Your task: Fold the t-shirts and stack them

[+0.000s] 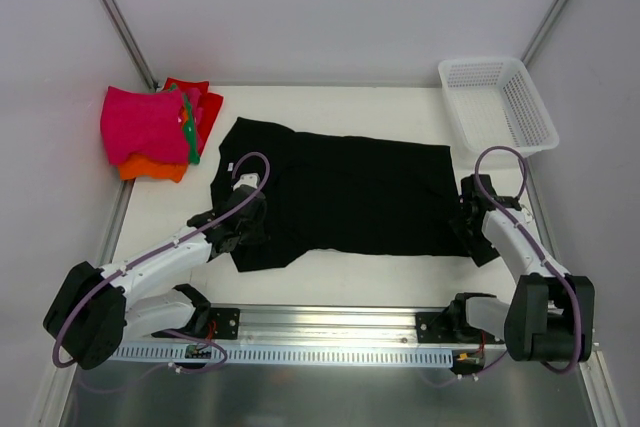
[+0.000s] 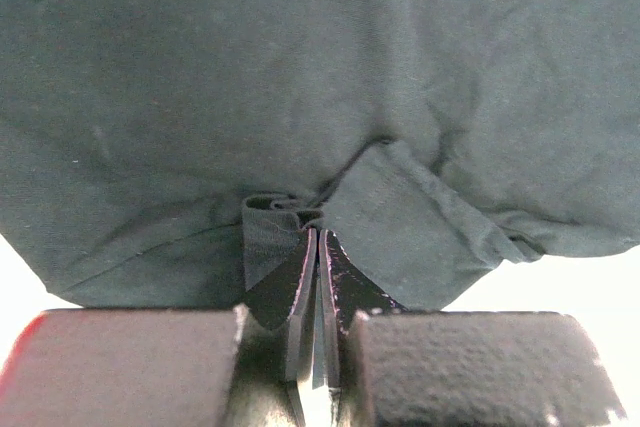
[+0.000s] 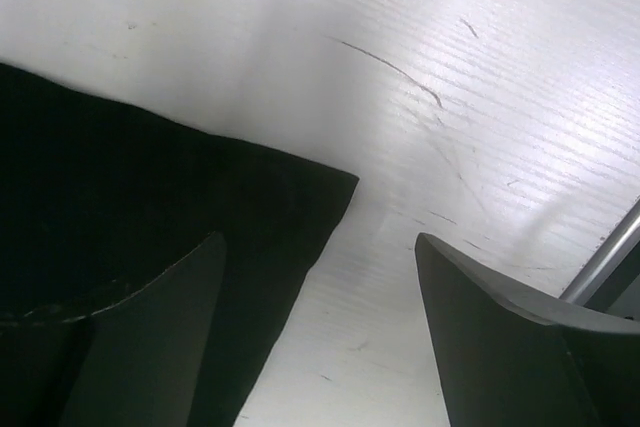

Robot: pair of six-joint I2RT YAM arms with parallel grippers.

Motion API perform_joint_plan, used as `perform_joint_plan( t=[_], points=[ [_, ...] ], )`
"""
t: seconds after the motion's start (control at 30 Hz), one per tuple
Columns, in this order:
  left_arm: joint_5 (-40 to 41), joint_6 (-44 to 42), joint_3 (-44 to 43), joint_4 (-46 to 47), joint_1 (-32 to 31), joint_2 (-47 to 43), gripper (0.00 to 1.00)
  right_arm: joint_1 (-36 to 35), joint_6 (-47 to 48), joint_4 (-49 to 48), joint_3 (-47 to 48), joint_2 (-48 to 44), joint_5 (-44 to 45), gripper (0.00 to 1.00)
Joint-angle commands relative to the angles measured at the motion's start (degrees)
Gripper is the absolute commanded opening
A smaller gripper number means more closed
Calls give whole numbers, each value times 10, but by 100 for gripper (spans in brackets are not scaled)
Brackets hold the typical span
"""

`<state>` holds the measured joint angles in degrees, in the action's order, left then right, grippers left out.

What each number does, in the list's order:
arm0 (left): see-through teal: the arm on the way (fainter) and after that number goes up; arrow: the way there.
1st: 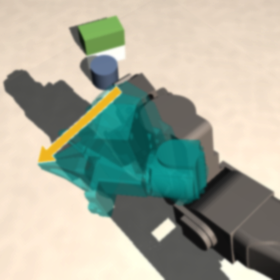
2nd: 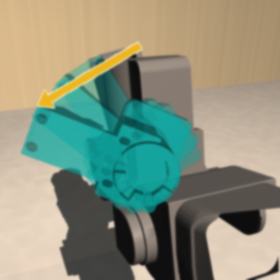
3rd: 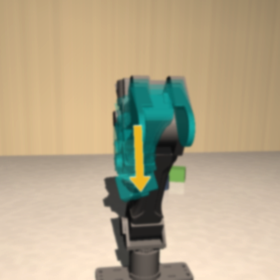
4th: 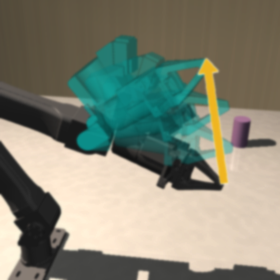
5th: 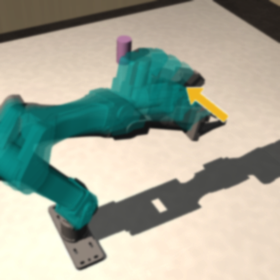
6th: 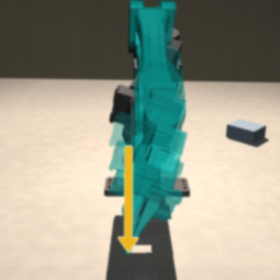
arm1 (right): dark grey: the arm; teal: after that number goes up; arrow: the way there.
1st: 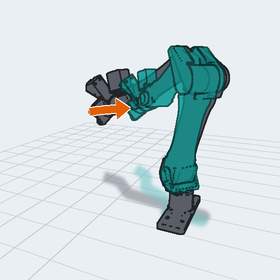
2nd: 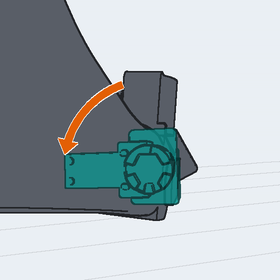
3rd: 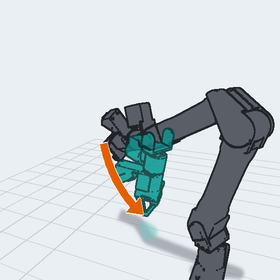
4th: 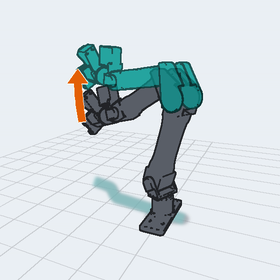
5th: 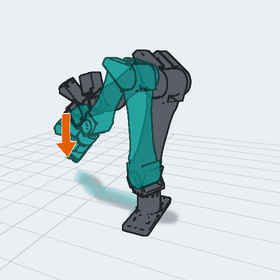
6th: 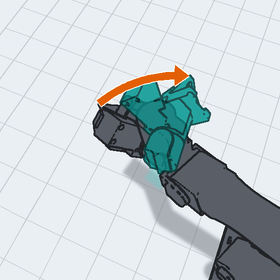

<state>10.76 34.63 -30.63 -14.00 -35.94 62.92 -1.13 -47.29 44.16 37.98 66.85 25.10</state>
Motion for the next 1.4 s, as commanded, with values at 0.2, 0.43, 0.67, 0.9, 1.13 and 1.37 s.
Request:
perform_joint_plan(
  t=[0.2, 0.43, 0.67, 0.9, 1.13, 1.37],
  points=[
    [-13, -11, 15, 13, 18, -6, 0, 47, 25, -51, 8, 43, -10, 80],
    [-16, -9, 16, 13, 25, -3, 0, 82, 39, -74, -3, 66, -15, 79],
    [-19, -7, 14, 13, 28, 5, 0, 100, 51, -101, -19, 93, -37, 72],
    [-14, -6, 13, 13, 29, 8, 0, 111, 58, -120, -30, 101, -52, 55],
    [-11, -7, 9, 13, 31, 17, 0, 117, 69, -126, -35, 98, -60, 39],
    [-8, -7, 7, 15, 31, 20, 0, 118, 81, -124, -46, 84, -93, 39]
  ],
)
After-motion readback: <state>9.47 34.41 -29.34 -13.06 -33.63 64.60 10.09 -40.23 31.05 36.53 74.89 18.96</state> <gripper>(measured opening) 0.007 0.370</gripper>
